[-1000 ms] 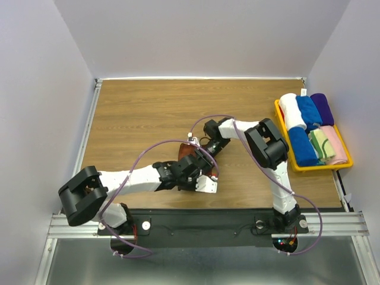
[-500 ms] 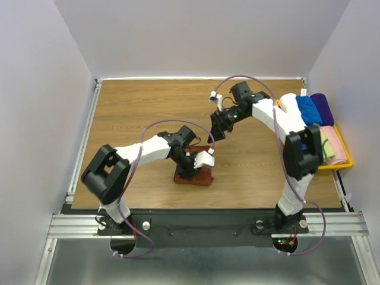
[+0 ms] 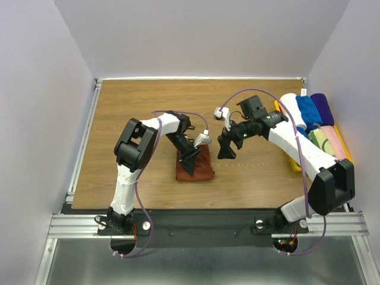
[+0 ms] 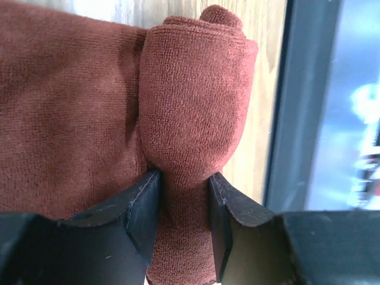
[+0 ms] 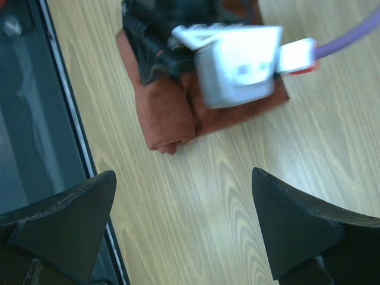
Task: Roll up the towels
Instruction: Roll the towel
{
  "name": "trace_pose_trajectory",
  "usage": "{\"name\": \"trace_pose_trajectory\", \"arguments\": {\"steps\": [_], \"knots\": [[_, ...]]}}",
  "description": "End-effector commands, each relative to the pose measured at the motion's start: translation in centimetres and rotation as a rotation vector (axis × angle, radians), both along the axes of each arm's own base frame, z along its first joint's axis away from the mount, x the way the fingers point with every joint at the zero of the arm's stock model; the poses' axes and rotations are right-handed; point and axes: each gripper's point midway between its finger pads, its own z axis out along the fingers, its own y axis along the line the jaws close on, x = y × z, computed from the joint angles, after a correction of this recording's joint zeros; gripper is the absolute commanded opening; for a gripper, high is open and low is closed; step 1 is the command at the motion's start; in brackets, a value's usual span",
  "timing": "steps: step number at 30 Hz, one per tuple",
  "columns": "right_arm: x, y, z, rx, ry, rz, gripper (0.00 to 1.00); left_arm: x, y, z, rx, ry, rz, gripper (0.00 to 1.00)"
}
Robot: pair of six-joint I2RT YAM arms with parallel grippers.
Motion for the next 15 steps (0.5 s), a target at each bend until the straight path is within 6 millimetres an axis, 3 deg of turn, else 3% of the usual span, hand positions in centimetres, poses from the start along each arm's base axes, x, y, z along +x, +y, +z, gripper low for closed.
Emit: {"name": "trace_pose_trajectory", "arguments": {"steps": [1,5,8,12,15], "knots": [[-0.6,0.8,-1.7,-0.118,-0.097,0.035,1.0,1.6,1.6,-4.2,0.111,-0.007,-0.02,0.46],[-1.9,3.9,-4.5,-0.229,-0.199,0.069,1.0,2.4,1.6,-5.0,0.119,0.034,0.007,0.46],[-2.0,7.5,-5.4,-0.252,-0.35,0.078,0.99,2.5,1.6,-5.7,0.137,0.069,0.014,0.46],[-2.2,9.8,-7.1,-0.274,-0.459,0.106,0.99,2.4,1.5,-5.6,0.127,0.084,0.004,0.49],[-2.9,10.5,-9.6,-0.311,-0.498,0.167,0.98,2.5,1.7,-5.7,0.125,0.083,-0.002,0.5]]}}
